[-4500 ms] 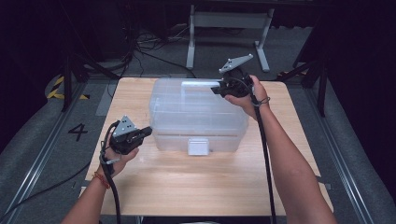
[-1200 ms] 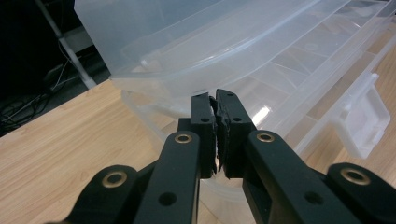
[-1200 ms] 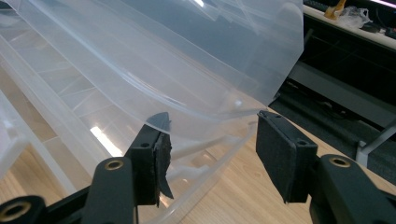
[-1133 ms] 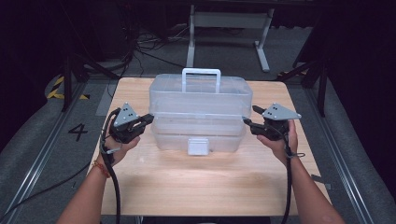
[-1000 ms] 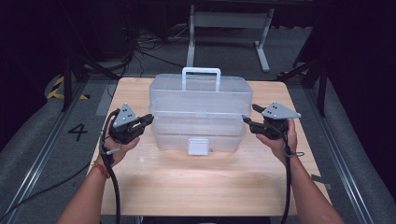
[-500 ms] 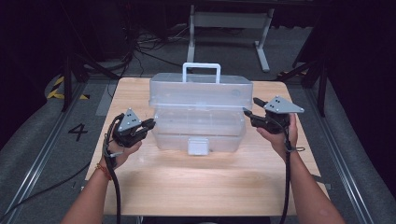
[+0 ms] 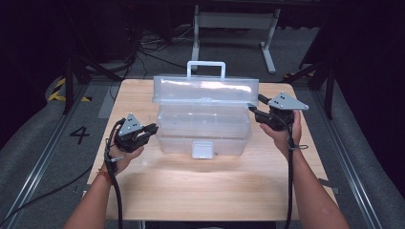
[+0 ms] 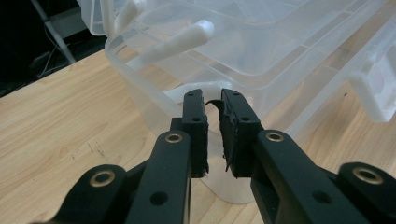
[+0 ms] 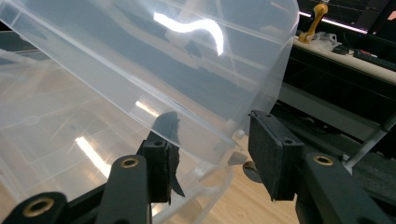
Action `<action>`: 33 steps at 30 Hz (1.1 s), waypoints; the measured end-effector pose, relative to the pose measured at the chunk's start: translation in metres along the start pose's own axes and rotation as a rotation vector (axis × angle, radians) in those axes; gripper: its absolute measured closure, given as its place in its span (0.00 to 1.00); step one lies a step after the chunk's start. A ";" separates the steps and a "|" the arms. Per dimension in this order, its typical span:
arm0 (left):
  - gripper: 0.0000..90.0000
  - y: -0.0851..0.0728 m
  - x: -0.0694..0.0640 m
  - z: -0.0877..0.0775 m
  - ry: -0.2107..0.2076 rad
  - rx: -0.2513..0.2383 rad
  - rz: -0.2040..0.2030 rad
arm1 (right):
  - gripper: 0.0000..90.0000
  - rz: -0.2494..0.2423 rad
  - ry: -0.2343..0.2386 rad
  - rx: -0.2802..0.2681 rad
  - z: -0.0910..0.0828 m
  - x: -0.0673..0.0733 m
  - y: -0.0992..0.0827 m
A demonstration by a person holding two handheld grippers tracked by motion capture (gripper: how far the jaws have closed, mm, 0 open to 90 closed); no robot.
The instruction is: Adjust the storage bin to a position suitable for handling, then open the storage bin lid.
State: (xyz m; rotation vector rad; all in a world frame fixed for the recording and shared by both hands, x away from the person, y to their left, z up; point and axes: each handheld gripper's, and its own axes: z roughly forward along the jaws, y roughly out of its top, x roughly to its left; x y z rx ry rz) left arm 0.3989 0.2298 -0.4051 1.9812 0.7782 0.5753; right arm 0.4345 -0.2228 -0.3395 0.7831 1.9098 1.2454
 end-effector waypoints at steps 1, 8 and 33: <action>0.90 0.000 0.000 0.000 -0.003 0.000 -0.003 | 0.61 0.001 -0.003 -0.002 0.000 -0.001 0.001; 0.88 -0.001 -0.001 0.000 -0.007 0.000 0.003 | 0.63 0.004 -0.039 -0.012 0.005 -0.001 0.004; 0.83 0.000 -0.003 -0.001 -0.009 0.005 0.018 | 0.76 0.065 -0.089 -0.018 0.021 -0.015 0.019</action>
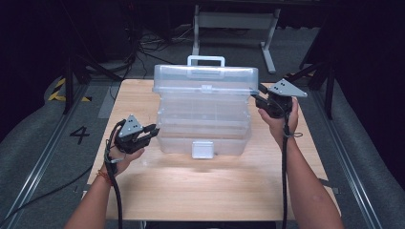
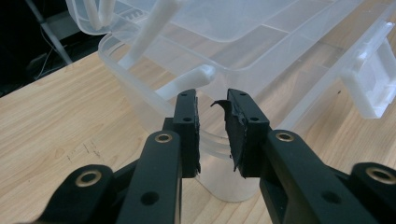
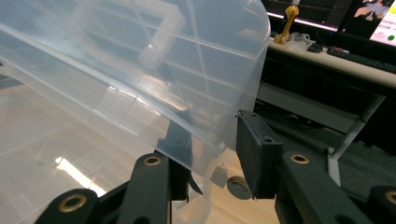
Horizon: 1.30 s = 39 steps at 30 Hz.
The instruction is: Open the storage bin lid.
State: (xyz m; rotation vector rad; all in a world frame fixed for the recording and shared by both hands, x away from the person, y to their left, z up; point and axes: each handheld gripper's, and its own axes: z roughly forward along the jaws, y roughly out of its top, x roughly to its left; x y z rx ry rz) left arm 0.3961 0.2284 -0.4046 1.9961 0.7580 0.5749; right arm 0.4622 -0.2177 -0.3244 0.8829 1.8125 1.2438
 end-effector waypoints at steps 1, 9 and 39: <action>0.82 0.000 0.000 0.001 -0.001 0.001 -0.005 | 0.76 -0.002 -0.003 0.003 0.001 -0.001 0.000; 0.81 0.001 -0.001 -0.001 -0.006 0.001 0.000 | 0.79 0.006 -0.029 0.017 0.007 -0.002 0.007; 0.60 -0.001 -0.006 -0.010 -0.040 0.095 0.046 | 0.82 0.023 -0.031 0.056 0.021 -0.014 0.021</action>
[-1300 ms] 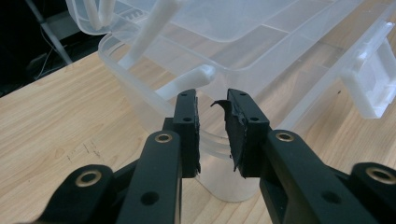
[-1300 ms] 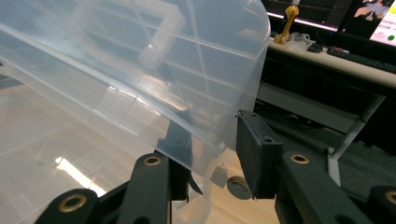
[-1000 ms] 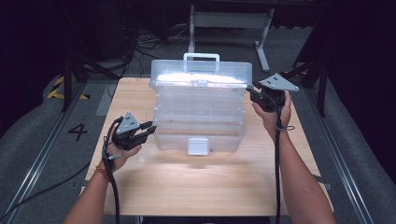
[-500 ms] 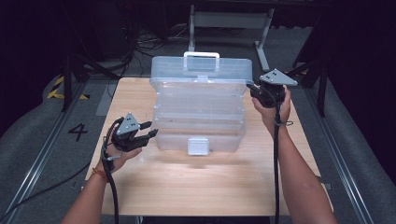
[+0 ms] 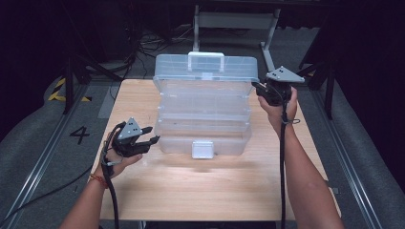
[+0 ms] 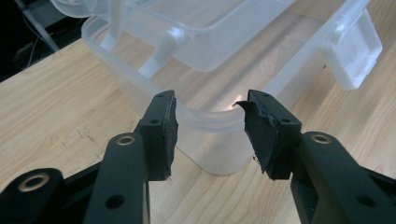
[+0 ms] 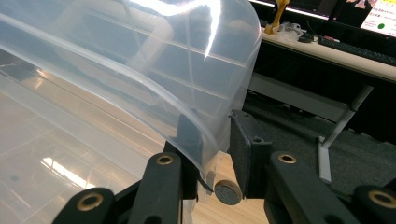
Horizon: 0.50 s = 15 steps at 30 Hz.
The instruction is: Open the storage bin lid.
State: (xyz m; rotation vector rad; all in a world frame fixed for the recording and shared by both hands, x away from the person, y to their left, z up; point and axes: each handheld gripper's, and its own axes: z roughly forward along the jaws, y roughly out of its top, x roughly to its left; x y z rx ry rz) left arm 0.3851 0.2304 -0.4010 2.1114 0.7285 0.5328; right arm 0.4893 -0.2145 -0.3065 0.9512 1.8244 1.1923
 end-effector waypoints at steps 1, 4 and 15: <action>0.60 -0.001 0.000 0.000 0.000 0.003 0.002 | 0.82 0.001 0.001 0.002 0.000 0.000 0.000; 0.60 -0.004 -0.002 0.003 -0.007 0.035 0.016 | 0.82 0.004 0.006 0.006 0.001 -0.002 0.002; 0.57 -0.024 -0.009 0.008 -0.024 0.136 0.051 | 0.82 -0.001 0.008 0.015 0.004 -0.004 0.004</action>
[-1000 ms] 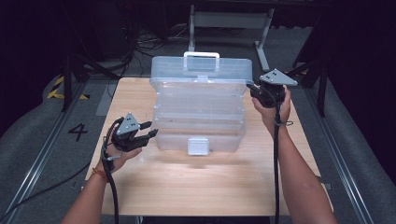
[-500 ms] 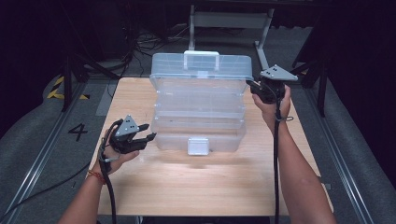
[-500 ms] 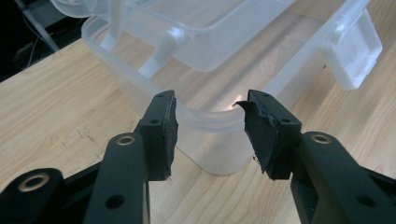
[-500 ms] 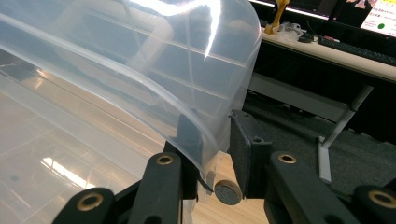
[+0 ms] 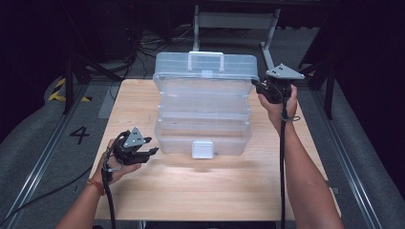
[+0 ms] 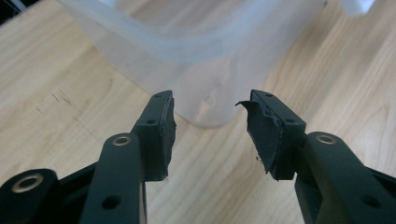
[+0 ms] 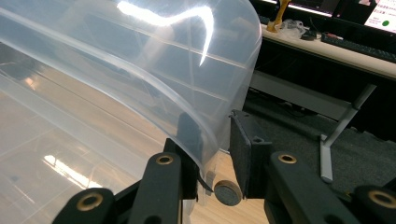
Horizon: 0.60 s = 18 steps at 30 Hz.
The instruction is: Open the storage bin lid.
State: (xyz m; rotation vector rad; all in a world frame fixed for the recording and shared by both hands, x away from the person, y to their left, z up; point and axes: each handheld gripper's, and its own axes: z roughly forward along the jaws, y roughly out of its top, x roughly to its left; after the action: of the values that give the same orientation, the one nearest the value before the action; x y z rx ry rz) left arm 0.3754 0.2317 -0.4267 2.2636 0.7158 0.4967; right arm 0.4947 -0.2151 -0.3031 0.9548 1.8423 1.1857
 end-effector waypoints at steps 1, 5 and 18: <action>0.58 -0.003 -0.002 0.001 -0.002 0.013 0.005 | 0.82 0.001 0.001 -0.001 0.000 0.000 0.000; 0.58 -0.010 -0.004 0.002 -0.029 0.053 0.022 | 0.82 -0.002 0.008 0.006 0.002 -0.002 0.002; 0.47 -0.039 -0.007 0.001 -0.024 0.043 -0.078 | 0.83 0.015 0.000 0.010 0.009 -0.006 0.007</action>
State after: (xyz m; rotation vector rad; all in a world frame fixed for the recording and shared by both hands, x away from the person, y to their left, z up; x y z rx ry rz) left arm 0.3570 0.2505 -0.4570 2.2682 0.8066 0.4193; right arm 0.5064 -0.2147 -0.2979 0.9761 1.8459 1.1871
